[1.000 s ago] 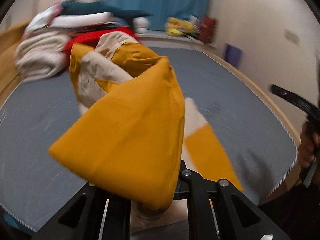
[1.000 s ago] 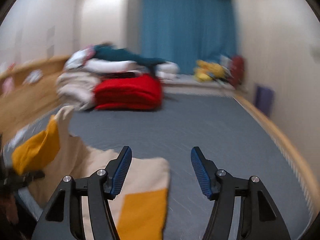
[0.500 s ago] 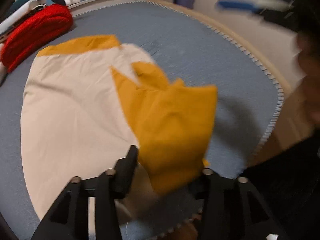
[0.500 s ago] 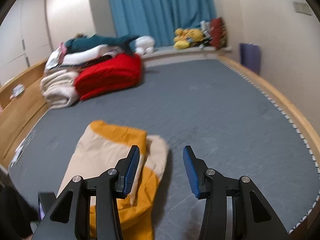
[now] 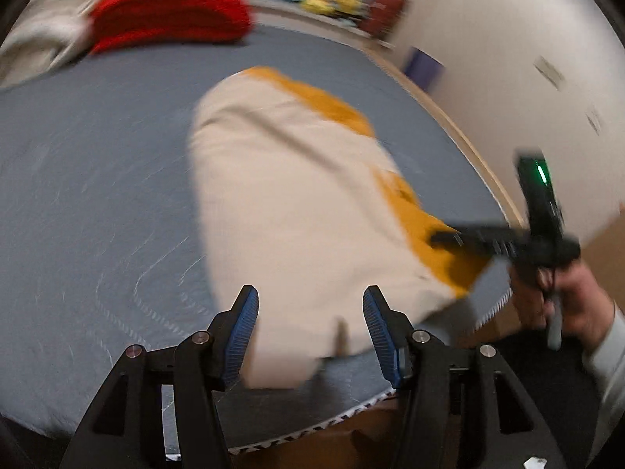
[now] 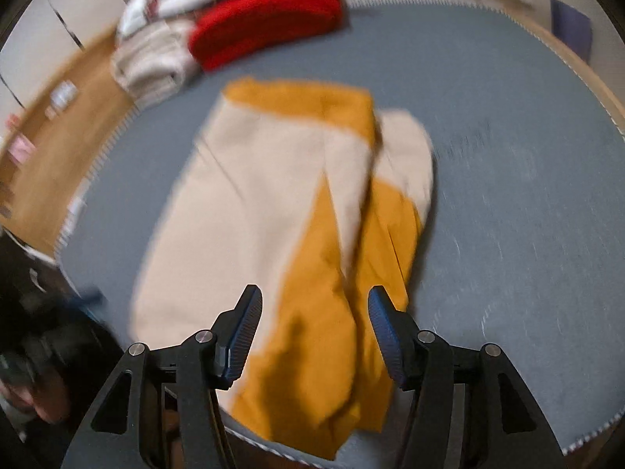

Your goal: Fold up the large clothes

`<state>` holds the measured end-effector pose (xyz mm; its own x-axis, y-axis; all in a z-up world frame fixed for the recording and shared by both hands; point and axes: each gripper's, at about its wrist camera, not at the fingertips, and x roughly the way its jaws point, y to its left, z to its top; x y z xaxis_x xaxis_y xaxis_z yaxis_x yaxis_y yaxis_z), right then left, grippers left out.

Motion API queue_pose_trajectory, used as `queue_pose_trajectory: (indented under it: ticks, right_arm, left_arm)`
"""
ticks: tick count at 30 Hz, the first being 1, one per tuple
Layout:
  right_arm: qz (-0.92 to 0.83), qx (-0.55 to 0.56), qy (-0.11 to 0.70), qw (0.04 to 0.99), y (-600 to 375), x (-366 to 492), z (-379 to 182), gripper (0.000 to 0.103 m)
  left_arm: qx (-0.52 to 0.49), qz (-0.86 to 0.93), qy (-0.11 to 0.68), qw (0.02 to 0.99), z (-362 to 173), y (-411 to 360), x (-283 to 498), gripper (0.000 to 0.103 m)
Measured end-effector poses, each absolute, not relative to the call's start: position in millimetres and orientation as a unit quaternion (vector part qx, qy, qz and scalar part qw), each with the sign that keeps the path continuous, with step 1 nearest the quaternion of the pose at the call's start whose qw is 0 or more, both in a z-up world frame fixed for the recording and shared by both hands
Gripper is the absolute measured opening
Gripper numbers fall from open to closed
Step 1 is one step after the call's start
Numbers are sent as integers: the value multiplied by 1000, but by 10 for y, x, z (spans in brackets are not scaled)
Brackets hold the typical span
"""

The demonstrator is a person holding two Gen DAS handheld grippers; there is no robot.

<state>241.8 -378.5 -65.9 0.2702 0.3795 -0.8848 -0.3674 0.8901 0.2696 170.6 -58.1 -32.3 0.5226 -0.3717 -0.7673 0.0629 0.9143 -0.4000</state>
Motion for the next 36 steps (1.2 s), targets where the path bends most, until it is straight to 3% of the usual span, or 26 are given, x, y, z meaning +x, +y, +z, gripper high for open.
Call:
queue_pose_trajectory:
  ticks: [2, 4, 5, 7, 10, 13, 15, 17, 22, 23, 25, 26, 29, 32, 36]
  right_arm:
    - [220, -14, 567, 794, -3776, 2353, -762, 55]
    - [225, -23, 559, 798, -3759, 2281, -754, 29]
    - [234, -28, 547, 803, -3766, 2233, -707, 11]
    - [255, -10, 506, 824, -3869, 2168, -482, 7]
    - [264, 133, 445, 845, -4419, 2202, -128, 1]
    - [186, 112, 529, 820, -4617, 2323, -542, 0]
    - [151, 63, 588, 792, -4594, 2360, -883, 0]
    - [143, 43, 599, 787, -4578, 2365, -1000, 0]
    - [194, 98, 505, 835, -4641, 2283, -547, 4]
    - [198, 115, 498, 837, -4665, 2281, -518, 8]
    - [211, 147, 508, 822, -4664, 2329, -550, 32]
    - [218, 153, 519, 812, -4649, 2346, -604, 54]
    - [214, 94, 562, 793, -4464, 2332, -839, 57]
    - [237, 63, 571, 783, -4343, 2248, -918, 8]
    - [280, 127, 539, 784, -4547, 2134, -678, 4]
  left_arm:
    - [-210, -112, 490, 839, -513, -443, 1765, 52]
    - [-252, -99, 499, 823, -650, -362, 1835, 52]
    - [-274, -99, 500, 815, -697, -348, 1866, 52]
    - [-274, -105, 501, 815, -697, -397, 1922, 52]
    - [-252, -121, 500, 820, -664, -469, 1936, 52]
    - [-210, -109, 544, 805, -872, -572, 1990, 52]
    - [-189, -98, 566, 797, -975, -608, 2022, 55]
    - [-207, -103, 567, 791, -944, -576, 2063, 57]
    - [-213, -106, 564, 791, -898, -523, 2081, 57]
    - [-212, -106, 564, 791, -895, -524, 2082, 57]
    - [-208, -104, 560, 795, -870, -527, 2074, 57]
    - [-206, -102, 558, 798, -853, -531, 2058, 57]
    - [-199, -93, 542, 811, -783, -487, 1964, 55]
    - [-201, -89, 526, 821, -730, -439, 1939, 55]
    - [-206, -96, 516, 826, -702, -406, 1943, 55]
